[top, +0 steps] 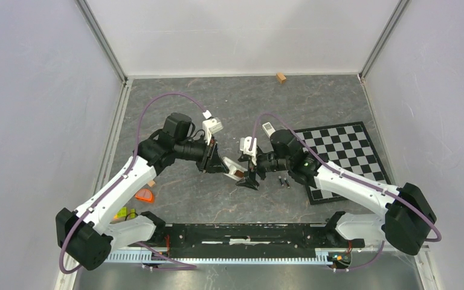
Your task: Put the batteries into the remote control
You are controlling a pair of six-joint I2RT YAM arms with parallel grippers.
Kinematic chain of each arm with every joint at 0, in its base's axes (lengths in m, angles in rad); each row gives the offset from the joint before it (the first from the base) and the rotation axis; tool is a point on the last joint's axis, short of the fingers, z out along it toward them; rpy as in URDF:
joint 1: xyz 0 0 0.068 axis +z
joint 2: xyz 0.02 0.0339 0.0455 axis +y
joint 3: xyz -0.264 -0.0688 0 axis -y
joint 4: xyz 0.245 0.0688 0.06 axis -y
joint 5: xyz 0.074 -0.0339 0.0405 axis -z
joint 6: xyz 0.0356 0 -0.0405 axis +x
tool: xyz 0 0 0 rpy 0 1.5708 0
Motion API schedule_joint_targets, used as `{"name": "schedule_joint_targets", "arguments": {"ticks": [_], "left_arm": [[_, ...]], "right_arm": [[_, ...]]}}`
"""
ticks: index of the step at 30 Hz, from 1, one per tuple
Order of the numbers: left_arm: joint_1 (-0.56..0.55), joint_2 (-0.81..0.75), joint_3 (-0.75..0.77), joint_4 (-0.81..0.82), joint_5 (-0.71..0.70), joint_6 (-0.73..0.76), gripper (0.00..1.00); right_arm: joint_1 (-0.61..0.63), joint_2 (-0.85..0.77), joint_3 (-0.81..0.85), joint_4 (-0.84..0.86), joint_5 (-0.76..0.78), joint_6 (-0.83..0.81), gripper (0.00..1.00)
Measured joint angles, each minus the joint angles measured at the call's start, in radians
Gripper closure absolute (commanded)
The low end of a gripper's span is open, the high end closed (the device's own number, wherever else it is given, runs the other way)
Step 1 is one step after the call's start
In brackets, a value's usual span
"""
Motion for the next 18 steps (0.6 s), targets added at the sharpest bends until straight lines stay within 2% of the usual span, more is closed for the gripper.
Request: {"name": "schedule_joint_targets", "arguments": {"ticks": [4, 8, 13, 18], "left_arm": [[0.000, -0.003, 0.000, 0.001, 0.045, 0.006, 0.95], [0.002, -0.016, 0.000, 0.022, 0.047, 0.005, 0.89], [0.004, -0.049, -0.018, 0.107, 0.059, -0.045, 0.70], [0.011, -0.081, -0.092, 0.314, 0.067, -0.206, 0.61]], "right_arm": [[0.014, 0.000, 0.000, -0.039, 0.018, -0.019, 0.37], [0.016, -0.001, 0.000, -0.050, 0.028, 0.018, 0.55], [0.017, -0.047, -0.034, 0.004, 0.042, 0.090, 0.75], [0.016, -0.083, -0.084, 0.105, 0.070, 0.229, 0.80]]}}
